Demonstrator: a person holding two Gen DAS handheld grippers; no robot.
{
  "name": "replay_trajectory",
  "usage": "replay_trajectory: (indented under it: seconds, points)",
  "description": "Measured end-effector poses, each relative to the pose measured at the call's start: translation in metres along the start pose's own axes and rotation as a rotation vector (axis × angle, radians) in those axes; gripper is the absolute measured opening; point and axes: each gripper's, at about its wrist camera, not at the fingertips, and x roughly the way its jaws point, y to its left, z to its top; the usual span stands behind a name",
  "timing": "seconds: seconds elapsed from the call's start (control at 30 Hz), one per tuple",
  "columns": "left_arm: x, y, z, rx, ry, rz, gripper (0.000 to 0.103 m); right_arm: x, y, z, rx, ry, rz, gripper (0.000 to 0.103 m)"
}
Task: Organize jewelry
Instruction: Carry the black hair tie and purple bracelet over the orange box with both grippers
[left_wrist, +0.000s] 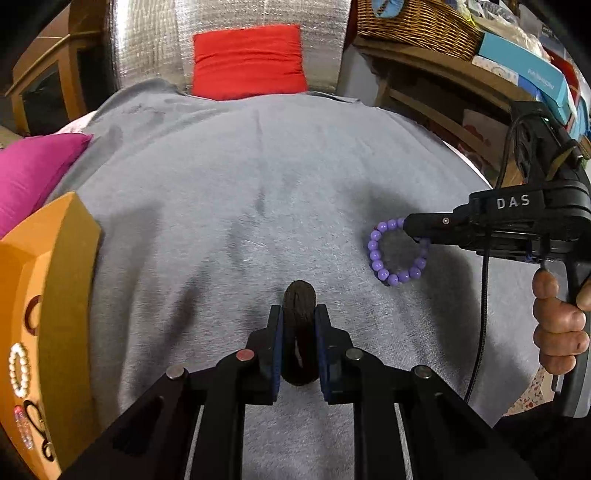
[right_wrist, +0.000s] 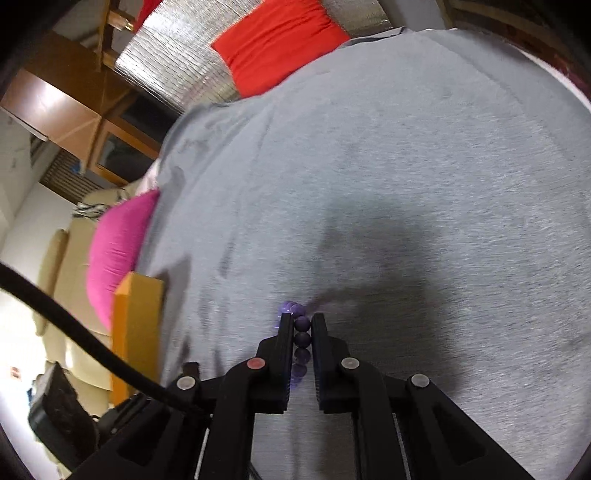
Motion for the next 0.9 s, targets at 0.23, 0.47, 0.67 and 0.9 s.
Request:
replay_trajectory:
  seconds: [0.23,0.47,0.67,0.9]
  points:
    - [-0.033,0.012,0.002,-0.035,-0.026,0.052,0.017,0.002,0.025,-0.004,-0.026,-0.017,0.096,0.011]
    - [-0.069,0.027,0.001,-0.051,-0.081,0.116,0.017,0.005,0.066,-0.012,-0.097,-0.037,0.168,0.011]
    - [-0.102,0.040,-0.001,-0.045,-0.138,0.198,0.017,0.008,0.101,-0.022,-0.170,-0.061,0.242,0.011]
    - [-0.132,0.060,-0.006,-0.050,-0.178,0.285,0.017,0.006,0.141,-0.039,-0.270,-0.099,0.344,0.011]
